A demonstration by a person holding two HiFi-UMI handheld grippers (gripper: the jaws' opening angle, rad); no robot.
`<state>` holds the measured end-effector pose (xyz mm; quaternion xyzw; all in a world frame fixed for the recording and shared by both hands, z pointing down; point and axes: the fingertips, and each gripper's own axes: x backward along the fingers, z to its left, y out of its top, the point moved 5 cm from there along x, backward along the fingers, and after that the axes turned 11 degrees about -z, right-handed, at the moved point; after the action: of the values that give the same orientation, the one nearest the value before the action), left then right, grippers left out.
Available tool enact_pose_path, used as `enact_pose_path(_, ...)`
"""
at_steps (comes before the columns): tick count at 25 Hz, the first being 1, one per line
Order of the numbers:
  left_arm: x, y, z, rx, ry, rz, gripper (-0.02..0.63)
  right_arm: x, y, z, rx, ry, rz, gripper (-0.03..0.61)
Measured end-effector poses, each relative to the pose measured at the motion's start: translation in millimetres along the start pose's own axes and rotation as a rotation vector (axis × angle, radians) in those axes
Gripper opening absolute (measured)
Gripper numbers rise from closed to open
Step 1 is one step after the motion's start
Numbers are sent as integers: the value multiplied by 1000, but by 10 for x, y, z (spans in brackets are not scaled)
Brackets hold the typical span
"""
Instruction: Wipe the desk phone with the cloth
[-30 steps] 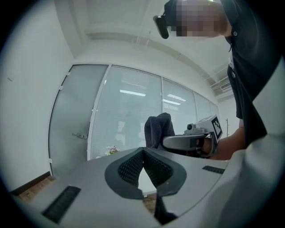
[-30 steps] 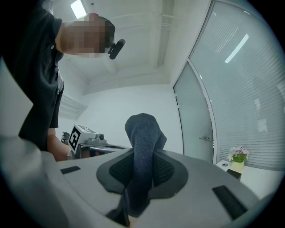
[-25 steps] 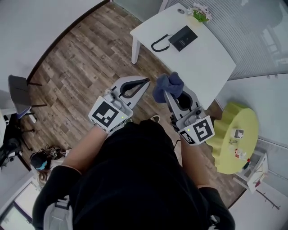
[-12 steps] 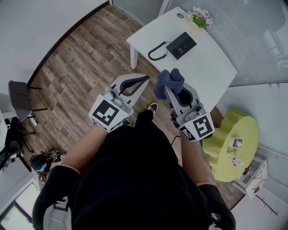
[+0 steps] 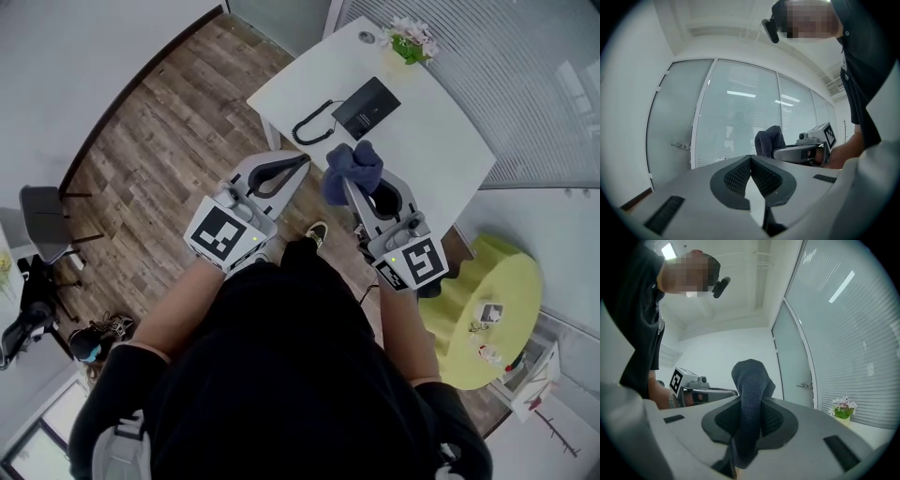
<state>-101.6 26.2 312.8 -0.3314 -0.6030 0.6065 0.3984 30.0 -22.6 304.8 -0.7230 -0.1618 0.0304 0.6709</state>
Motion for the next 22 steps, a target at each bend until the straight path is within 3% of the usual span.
enact_pose_path(22,-1247,-267,-6,12,-21,75,9,533,-194,-1346,-50,-130,45,89)
